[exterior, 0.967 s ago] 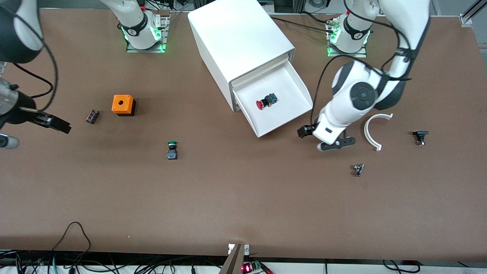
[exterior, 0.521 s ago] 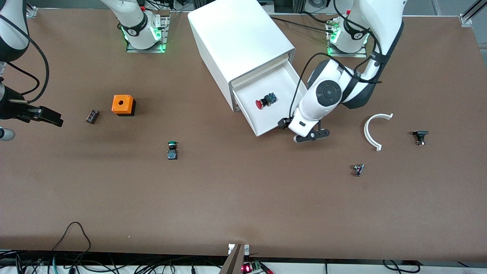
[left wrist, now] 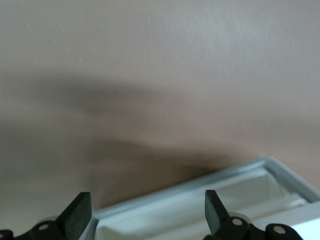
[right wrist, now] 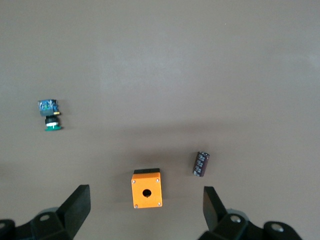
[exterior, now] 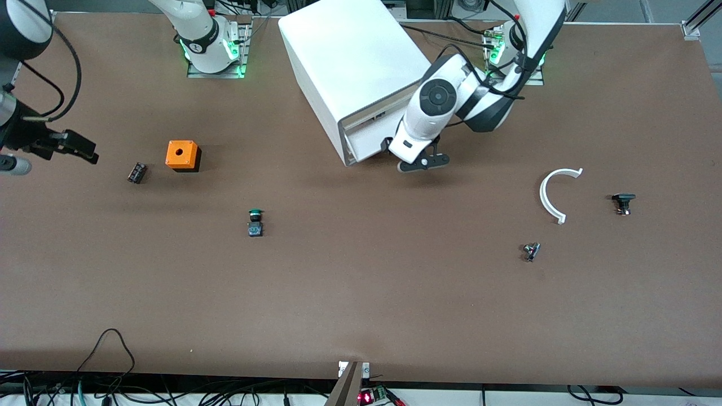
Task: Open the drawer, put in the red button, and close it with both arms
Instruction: 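Push the drawer closed with the left gripper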
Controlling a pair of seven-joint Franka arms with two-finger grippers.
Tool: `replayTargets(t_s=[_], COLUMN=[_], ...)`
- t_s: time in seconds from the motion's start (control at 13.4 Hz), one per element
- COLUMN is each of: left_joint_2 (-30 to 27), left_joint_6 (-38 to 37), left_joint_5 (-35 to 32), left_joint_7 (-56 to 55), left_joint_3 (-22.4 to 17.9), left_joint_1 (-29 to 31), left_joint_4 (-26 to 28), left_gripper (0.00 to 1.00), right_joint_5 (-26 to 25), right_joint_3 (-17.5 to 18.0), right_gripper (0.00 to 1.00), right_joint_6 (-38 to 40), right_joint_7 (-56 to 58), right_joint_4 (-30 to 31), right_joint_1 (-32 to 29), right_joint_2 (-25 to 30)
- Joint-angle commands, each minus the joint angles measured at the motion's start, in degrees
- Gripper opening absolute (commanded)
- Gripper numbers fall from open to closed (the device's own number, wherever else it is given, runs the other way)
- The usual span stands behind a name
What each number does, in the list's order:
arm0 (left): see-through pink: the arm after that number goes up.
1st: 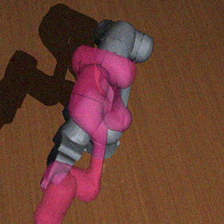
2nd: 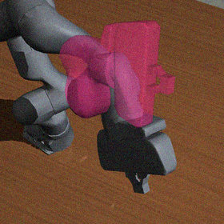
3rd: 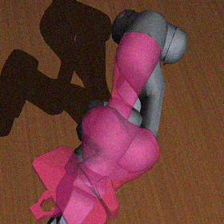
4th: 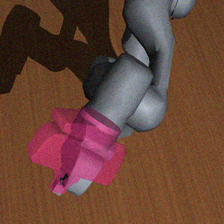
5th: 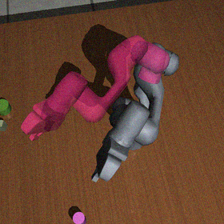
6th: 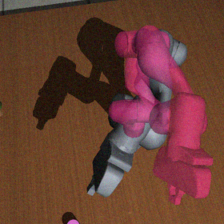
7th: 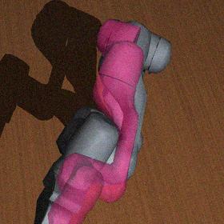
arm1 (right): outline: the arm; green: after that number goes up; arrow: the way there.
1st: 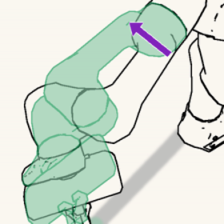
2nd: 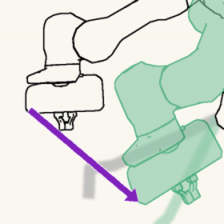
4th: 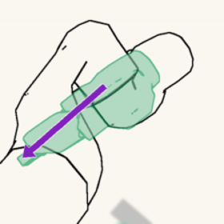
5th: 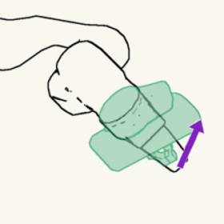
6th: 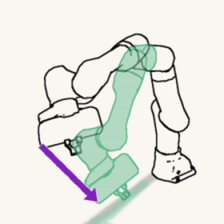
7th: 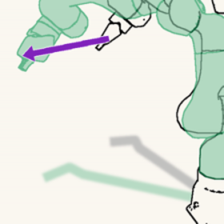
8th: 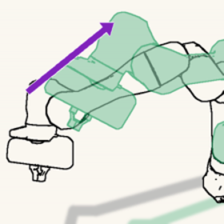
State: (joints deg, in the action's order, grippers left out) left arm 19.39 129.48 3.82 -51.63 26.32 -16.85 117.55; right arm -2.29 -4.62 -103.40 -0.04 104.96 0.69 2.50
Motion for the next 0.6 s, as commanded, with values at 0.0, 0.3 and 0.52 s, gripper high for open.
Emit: replayTargets(t_s=[0.0,0.3,0.52], left_joint_2=[-1.9,-3.0,-5.8], left_joint_6=[-0.5,-0.8,-1.2], left_joint_5=[1.4,1.5,0.9], left_joint_7=[-0.3,0.1,1.3], left_joint_3=[2.2,4.4,3.8], left_joint_1=[0.1,0.5,3.0], left_joint_4=[2.2,2.2,1.5], left_gripper=[1.00,1.00,1.00], right_joint_5=[0.9,0.4,0.6], right_joint_3=[0.1,0.2,0.1], right_gripper=[1.00,1.00,1.00], right_joint_6=[-1.5,1.5,3.7], right_joint_7=[1.4,1.1,1.5], right_joint_4=[0.8,-3.3,-3.6], right_joint_1=[-0.5,-0.3,-0.3], right_joint_2=[1.6,0.8,0.8])
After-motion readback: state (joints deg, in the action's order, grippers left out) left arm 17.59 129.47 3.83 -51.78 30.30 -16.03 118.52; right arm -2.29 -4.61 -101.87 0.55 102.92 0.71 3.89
